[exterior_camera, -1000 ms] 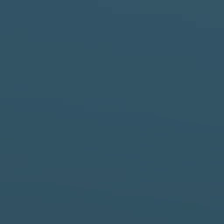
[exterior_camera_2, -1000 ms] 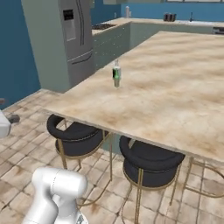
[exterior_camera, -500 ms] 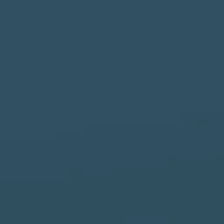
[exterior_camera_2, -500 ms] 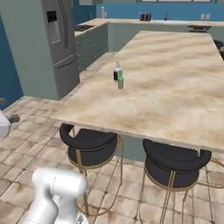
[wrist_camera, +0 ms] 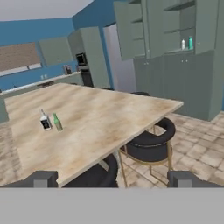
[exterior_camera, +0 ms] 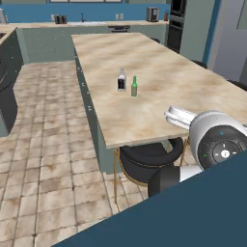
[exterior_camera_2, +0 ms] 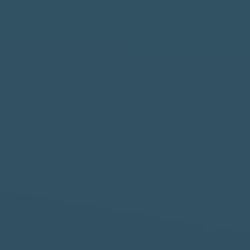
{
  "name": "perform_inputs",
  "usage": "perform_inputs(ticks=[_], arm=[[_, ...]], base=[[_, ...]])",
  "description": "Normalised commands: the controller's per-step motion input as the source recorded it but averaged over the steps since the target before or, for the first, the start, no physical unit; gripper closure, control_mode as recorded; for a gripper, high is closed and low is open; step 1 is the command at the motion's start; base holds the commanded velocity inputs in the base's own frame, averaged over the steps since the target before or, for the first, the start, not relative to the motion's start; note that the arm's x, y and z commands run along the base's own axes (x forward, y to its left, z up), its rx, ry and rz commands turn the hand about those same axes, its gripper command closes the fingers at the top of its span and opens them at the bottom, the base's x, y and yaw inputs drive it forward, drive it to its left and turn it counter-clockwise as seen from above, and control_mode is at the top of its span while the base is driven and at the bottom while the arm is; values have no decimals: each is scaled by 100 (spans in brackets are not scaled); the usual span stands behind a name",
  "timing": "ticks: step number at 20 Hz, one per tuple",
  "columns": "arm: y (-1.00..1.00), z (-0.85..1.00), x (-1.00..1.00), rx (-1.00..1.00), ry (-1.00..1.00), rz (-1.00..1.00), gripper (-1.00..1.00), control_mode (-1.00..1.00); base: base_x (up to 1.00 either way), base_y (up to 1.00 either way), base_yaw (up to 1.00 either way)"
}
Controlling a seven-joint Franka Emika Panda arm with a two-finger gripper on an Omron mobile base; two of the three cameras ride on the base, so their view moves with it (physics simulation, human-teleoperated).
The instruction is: Sort all alcoholic drinks to one cabinet, and non-alcoholic drinks to the other.
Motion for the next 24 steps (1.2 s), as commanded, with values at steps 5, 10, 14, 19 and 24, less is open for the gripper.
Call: perform_inputs(ticks=[5,10,14,19,24], arm=[[0,0,0,0,0,0,-100,100],[0,0,0,0,0,0,-100,100],[0,0,0,0,0,0,-100,100],[0,0,0,0,0,0,-100,100],[0,0,0,0,0,0,-100,100]], base=[[23,70,-39],[33,73,-36],[37,71,-36],[40,71,-35],[43,75,-35]])
